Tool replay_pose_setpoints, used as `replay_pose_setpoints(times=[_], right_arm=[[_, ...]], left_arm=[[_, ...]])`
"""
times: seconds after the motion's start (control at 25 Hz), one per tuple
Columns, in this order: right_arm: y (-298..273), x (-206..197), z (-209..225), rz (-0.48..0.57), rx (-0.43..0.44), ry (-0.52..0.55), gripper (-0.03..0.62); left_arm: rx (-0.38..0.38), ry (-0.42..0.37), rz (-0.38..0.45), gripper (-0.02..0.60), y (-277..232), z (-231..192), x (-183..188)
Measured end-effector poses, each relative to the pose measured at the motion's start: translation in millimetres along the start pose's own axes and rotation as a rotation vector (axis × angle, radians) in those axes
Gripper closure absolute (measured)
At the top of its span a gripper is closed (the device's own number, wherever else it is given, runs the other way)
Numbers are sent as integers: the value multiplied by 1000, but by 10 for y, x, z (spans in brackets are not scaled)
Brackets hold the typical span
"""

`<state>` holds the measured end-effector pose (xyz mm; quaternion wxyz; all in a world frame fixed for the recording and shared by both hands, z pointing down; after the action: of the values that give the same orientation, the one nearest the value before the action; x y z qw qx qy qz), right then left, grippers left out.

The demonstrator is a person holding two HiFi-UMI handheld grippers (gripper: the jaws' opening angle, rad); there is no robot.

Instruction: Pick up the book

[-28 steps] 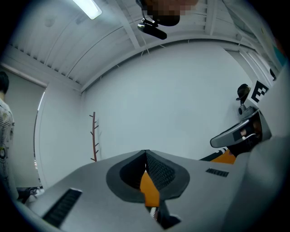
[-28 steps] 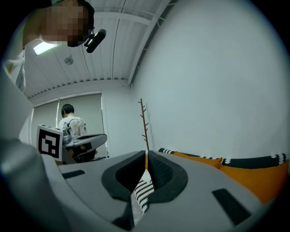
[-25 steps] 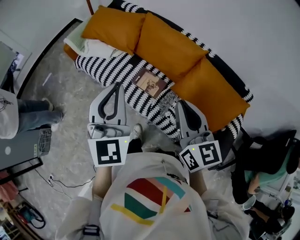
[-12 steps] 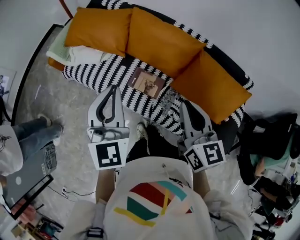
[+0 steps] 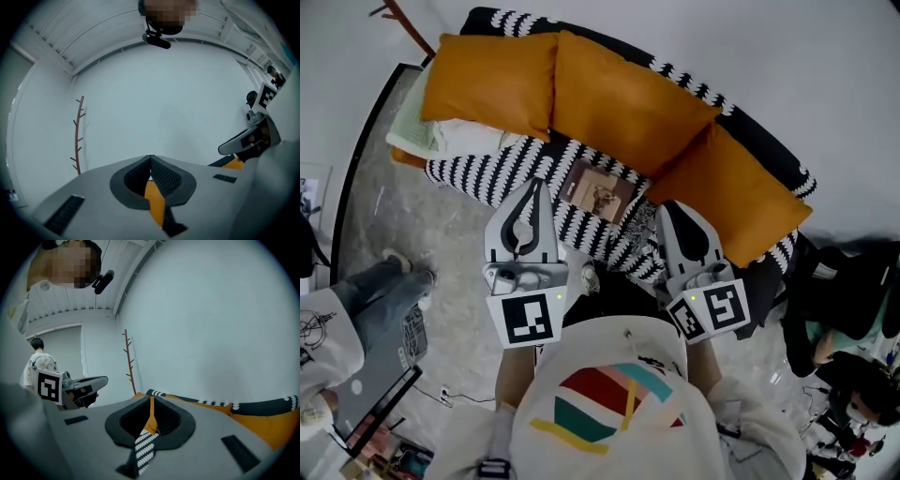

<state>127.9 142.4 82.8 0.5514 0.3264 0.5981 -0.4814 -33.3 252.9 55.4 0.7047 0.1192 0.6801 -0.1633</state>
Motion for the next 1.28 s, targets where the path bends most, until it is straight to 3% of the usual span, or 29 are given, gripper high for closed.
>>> replay_pose_setpoints(times=[0.32, 0.44, 0.68, 0.88, 1.04, 1.08, 1.12, 1.16, 1.28], right_arm=[[-646, 121, 581, 15, -3, -64, 577], [-728, 116, 739, 18, -99, -67, 579], [-789, -87, 910, 1, -249, -128, 579], [-847, -282, 703, 40, -182, -255, 577], [-922, -622, 714, 92, -223, -329, 572], [-960, -735, 744, 106, -239, -336, 525], [-992, -863, 765, 115, -255, -349, 385], [-1011, -1011, 777, 115, -270, -368, 333], [-1036, -1558, 880, 73, -310, -406, 333]], left_arm=[[-40, -52, 23, 574, -1084, -69, 176], [-82, -42, 1, 574, -1343, -79, 118], [-258, -22, -40, 574, -1830, 31, -158], [-410, -10, -42, 574, -2004, 154, -377], [-519, -22, -65, 574, -2152, 261, -841], [-540, -32, -67, 574, -2196, 282, -973], [-558, -43, -71, 574, -2231, 297, -1113], [-573, -52, -77, 574, -2256, 311, -1255], [-600, -63, -94, 574, -2322, 383, -1674]])
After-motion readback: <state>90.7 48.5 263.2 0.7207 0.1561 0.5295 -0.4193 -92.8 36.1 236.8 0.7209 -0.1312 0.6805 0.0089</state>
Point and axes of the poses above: the fingertips, and each gripper's own axes: y backward along the fingers, z to its right, x out of its top, the point moved 3 cm from there along y, backward along the fingers, and after that the axes turned 9 degrees about y, right-handed, at the moved point
